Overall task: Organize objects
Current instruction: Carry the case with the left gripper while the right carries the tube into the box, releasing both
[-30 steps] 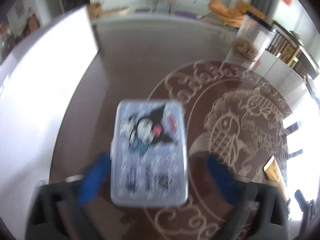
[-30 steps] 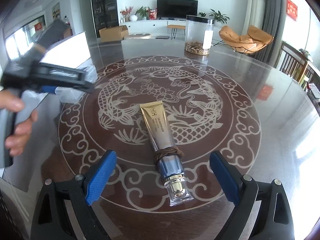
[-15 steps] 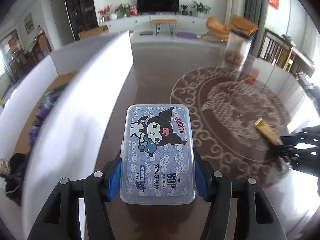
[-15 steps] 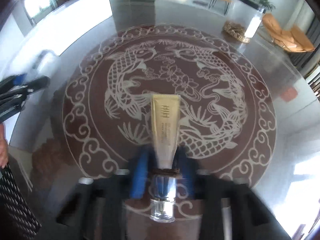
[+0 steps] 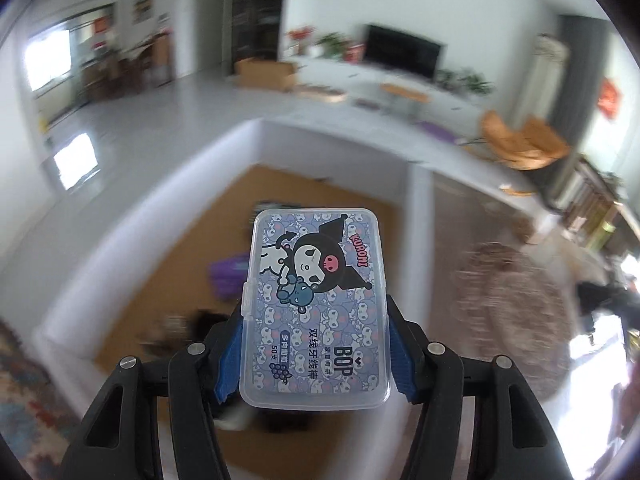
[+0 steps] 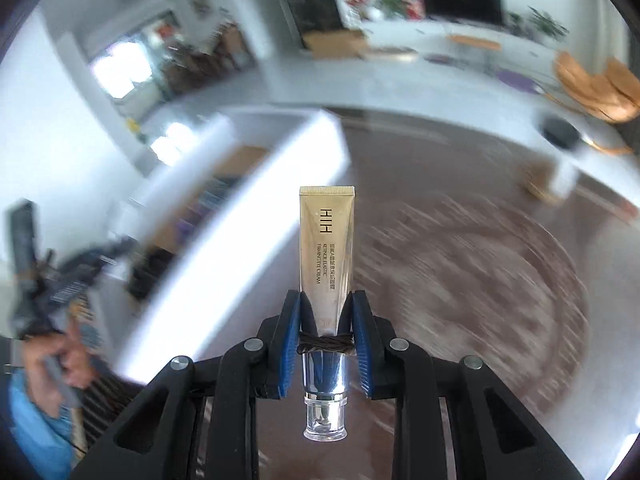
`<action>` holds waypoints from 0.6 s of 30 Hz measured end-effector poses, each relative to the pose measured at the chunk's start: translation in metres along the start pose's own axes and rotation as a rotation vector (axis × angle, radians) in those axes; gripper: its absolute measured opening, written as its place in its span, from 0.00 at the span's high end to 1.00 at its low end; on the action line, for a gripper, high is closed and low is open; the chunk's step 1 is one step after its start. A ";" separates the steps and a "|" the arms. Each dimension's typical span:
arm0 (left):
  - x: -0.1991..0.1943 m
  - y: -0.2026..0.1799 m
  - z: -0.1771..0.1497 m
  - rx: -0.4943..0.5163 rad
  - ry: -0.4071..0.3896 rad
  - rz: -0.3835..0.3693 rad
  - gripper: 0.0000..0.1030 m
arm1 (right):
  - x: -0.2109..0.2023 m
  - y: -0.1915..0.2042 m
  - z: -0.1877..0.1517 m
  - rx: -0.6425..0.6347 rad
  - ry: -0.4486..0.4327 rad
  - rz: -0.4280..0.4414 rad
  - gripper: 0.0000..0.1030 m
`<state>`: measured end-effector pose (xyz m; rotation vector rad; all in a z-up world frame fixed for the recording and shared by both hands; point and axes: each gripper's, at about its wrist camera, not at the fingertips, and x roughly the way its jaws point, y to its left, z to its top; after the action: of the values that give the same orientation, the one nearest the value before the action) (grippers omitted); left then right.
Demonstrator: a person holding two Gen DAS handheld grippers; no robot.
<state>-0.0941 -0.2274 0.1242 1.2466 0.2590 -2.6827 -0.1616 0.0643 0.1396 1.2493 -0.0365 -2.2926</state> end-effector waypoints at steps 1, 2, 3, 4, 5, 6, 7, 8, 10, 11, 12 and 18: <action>0.006 0.013 0.001 0.000 0.019 0.036 0.42 | 0.007 0.019 0.009 -0.018 -0.011 0.024 0.75; 0.012 0.024 0.000 0.001 0.039 0.064 0.42 | 0.014 0.041 0.020 -0.040 -0.023 0.054 0.75; 0.015 0.030 0.000 0.000 0.053 0.077 0.42 | 0.024 0.065 0.031 -0.068 -0.032 0.082 0.75; 0.020 0.036 -0.002 -0.006 0.066 0.084 0.42 | 0.035 0.088 0.039 -0.098 -0.033 0.106 0.75; 0.024 0.041 -0.004 -0.017 0.076 0.084 0.42 | 0.047 0.108 0.046 -0.124 -0.030 0.122 0.75; 0.028 0.046 -0.007 -0.034 0.087 0.080 0.42 | 0.063 0.130 0.052 -0.157 -0.019 0.130 0.75; 0.034 0.049 -0.010 -0.054 0.101 0.075 0.42 | 0.081 0.147 0.056 -0.189 -0.002 0.122 0.75; 0.038 0.053 -0.012 -0.069 0.115 0.071 0.41 | 0.098 0.161 0.059 -0.215 0.017 0.105 0.75; 0.049 0.057 -0.020 -0.088 0.150 0.076 0.41 | 0.139 0.178 0.059 -0.258 0.072 0.060 0.74; 0.053 0.054 -0.023 -0.087 0.171 0.082 0.41 | 0.156 0.183 0.058 -0.272 0.093 0.042 0.73; 0.057 0.052 -0.027 -0.080 0.189 0.087 0.41 | 0.174 0.186 0.056 -0.287 0.113 0.025 0.68; 0.039 0.033 -0.036 0.023 0.110 0.203 0.14 | 0.214 0.181 0.052 -0.266 0.181 0.001 0.43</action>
<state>-0.0848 -0.2542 0.0681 1.3504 0.1087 -2.4574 -0.2177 -0.2006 0.0516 1.3063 0.3218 -2.0914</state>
